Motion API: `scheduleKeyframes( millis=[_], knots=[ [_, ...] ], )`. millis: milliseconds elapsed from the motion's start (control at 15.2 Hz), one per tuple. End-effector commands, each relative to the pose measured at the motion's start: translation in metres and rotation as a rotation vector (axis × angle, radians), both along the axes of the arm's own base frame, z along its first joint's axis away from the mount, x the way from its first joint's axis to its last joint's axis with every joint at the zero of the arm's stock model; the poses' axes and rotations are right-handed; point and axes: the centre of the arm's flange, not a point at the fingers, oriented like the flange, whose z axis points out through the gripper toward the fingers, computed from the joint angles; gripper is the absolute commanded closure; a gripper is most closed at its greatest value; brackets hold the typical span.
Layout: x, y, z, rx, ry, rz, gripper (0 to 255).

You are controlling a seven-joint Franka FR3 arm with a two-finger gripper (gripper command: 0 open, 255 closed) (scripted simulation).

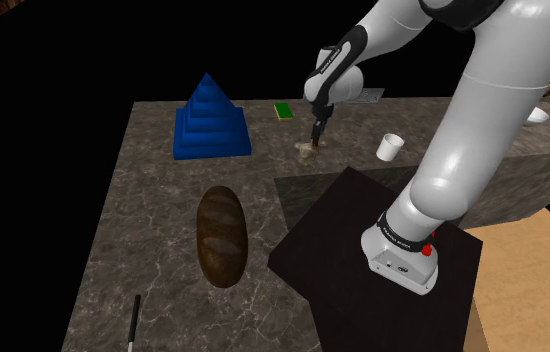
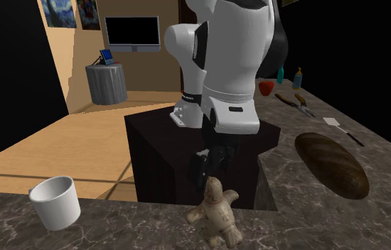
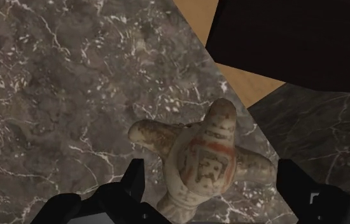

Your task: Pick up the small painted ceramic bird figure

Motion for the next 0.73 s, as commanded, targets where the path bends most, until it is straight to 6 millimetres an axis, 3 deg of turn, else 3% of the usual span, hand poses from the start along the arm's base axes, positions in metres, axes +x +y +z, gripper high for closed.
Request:
scheduleKeyframes(
  millis=[0,132,264,330,660],
  knots=[
    [0.0,-0.001,-0.012,0.0,0.0,0.0,0],
    [0.0,-0.001,-0.025,0.0,0.0,0.0,0],
    [-0.001,-0.001,-0.025,0.0,0.0,0.0,0],
    [0.0,-0.001,-0.025,0.0,0.0,0.0,255],
    [0.0,-0.001,-0.025,0.0,0.0,0.0,255]
  ],
)
